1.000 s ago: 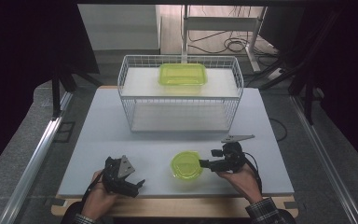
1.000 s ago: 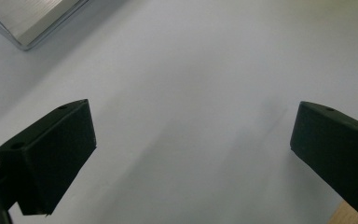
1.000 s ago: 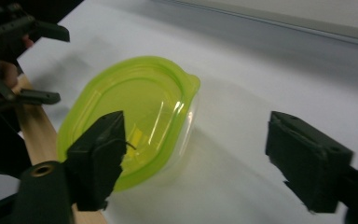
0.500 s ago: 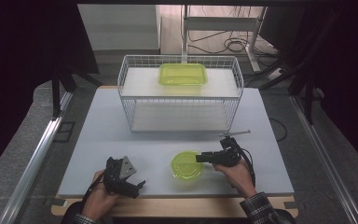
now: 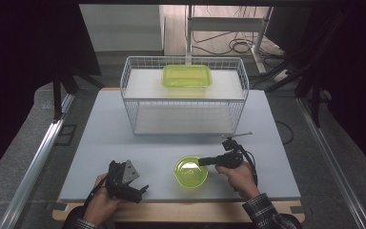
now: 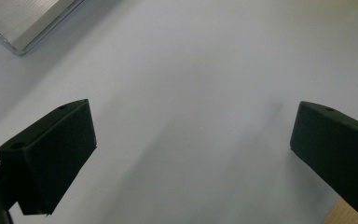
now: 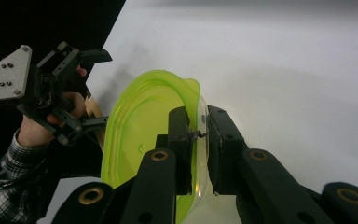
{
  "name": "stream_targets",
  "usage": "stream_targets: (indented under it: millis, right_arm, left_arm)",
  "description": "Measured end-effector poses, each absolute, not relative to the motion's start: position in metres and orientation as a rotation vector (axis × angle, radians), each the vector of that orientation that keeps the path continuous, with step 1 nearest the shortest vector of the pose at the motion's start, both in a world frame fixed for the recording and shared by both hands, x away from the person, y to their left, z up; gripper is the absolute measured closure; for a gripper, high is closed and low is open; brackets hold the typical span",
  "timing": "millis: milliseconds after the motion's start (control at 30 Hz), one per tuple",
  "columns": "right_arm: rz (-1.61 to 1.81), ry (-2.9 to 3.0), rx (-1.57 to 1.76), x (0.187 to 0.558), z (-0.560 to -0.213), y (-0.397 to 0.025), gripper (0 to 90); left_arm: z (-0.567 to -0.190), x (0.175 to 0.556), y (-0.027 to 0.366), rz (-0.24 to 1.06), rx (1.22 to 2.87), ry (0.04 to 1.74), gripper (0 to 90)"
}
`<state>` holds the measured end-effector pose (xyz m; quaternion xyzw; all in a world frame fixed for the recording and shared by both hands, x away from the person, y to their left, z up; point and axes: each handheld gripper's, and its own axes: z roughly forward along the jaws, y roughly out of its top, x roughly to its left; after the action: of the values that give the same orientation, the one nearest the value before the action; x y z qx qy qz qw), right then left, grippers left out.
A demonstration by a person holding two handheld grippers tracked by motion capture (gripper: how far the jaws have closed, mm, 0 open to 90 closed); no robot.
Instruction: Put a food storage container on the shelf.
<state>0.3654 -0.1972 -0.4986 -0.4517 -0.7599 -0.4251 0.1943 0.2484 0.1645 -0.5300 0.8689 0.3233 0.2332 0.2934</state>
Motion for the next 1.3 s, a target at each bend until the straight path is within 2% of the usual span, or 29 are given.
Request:
stream_targets:
  millis: [467, 1300]
  right_arm:
    - [-1.279, -2.054, -1.276, 0.367, -0.484, -0.207, 80.9]
    - [-1.444, -1.988, -1.280, 0.389, -0.421, -0.215, 80.9]
  left_arm:
    - [-0.530, 0.249, 0.165, 0.619, 2.315, 0.863, 0.1]
    - [-0.532, 0.249, 0.163, 0.616, 2.331, 0.864, 0.3]
